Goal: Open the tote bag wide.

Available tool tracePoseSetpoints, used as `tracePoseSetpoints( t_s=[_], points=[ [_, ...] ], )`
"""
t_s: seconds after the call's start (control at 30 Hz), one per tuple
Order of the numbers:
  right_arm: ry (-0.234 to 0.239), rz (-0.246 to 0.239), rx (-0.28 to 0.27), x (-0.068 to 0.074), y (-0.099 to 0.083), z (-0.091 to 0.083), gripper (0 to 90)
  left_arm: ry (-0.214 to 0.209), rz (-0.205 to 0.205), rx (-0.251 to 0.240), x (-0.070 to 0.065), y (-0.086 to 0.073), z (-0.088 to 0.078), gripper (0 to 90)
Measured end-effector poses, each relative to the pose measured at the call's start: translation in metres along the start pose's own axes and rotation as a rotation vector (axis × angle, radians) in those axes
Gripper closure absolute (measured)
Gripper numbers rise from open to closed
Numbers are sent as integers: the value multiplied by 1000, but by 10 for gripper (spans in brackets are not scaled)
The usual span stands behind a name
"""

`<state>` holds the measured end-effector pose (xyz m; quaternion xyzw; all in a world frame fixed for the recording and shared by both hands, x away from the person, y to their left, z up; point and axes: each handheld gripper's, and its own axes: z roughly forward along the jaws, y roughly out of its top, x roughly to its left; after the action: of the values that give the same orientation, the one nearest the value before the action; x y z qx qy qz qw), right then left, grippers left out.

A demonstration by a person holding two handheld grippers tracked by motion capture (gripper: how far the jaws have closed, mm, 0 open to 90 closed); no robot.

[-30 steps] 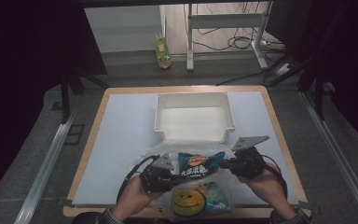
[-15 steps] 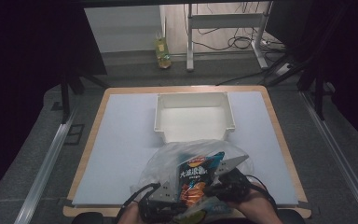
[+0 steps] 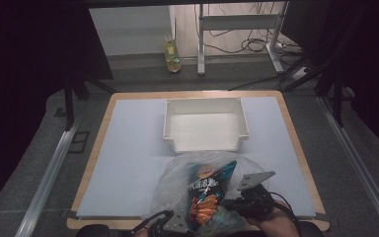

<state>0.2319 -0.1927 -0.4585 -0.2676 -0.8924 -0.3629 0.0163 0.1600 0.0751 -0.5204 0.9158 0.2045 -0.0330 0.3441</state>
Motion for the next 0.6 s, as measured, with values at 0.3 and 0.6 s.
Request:
tracePoseSetpoints(
  t_s=[0.3,0.6],
  points=[
    [28,-54,-46,14,18,13,871,63,8,8,6,4,12,819],
    [-18,-47,59,1,21,32,893,66,25,-10,17,14,19,816]
  ],
)
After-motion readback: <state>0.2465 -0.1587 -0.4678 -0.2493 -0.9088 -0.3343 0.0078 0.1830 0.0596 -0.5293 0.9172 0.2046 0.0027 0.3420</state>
